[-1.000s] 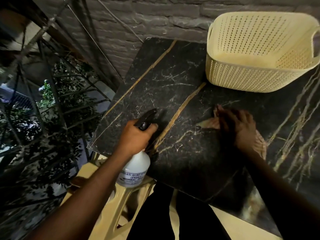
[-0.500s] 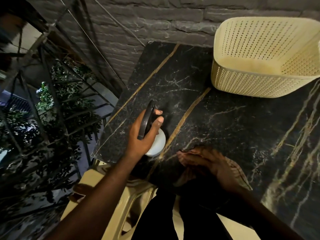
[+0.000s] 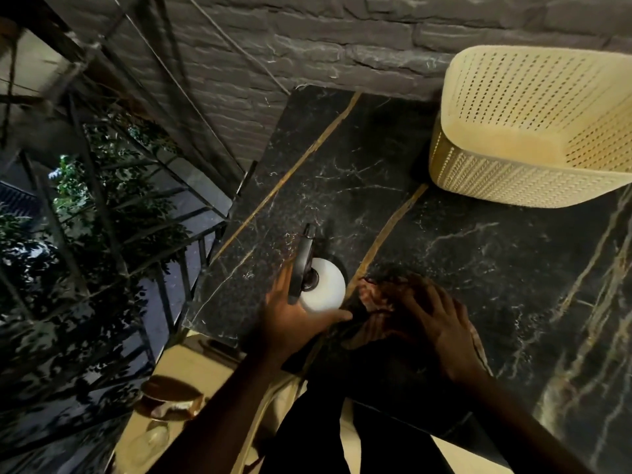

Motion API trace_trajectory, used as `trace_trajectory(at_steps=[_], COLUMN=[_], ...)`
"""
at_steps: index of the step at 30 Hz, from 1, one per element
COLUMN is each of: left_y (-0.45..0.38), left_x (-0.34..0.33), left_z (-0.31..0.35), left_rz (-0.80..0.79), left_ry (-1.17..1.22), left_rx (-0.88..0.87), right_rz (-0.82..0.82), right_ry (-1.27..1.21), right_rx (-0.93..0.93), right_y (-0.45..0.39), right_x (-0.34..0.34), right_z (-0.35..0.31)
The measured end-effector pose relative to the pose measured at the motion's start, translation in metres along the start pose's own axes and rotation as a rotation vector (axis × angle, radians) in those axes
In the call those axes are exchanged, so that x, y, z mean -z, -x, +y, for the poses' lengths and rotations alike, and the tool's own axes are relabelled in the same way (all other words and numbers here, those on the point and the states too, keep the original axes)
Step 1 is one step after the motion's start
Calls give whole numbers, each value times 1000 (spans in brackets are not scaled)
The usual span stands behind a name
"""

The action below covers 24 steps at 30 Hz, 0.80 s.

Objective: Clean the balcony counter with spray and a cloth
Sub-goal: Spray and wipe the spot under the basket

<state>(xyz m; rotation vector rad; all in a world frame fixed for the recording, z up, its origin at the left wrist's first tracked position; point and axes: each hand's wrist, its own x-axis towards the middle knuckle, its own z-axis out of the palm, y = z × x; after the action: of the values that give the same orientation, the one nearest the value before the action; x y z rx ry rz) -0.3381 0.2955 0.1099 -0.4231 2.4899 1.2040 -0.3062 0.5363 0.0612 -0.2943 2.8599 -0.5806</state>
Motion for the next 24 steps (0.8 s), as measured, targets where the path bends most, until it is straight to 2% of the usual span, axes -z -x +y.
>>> trace_trajectory(at_steps=[2,6,11,18,21,24], left_y=[0,-4,-14,-22,-21,-20], left_x=[-8,-5,29,84,95,102], left_z=[-8,-12,-34,-77,-82,-85], left_rz=[47,75,63,24,-32,-73], left_ry=[33,3,-55,-87,-111,-182], left_rx=[-65,-88,37,119,108,79], right_rz=[-34,54,83,-6,-16,-105], right_ry=[-12,-87,-44,-189,-141,-51], right_rx=[-30,-54,101,220,215,221], right_y=[1,-13,-29,-50,-47,-46], right_x=[0,-1,-13,-37,-37,-34], right_z=[-3,-23,-60,-120,-130,-130])
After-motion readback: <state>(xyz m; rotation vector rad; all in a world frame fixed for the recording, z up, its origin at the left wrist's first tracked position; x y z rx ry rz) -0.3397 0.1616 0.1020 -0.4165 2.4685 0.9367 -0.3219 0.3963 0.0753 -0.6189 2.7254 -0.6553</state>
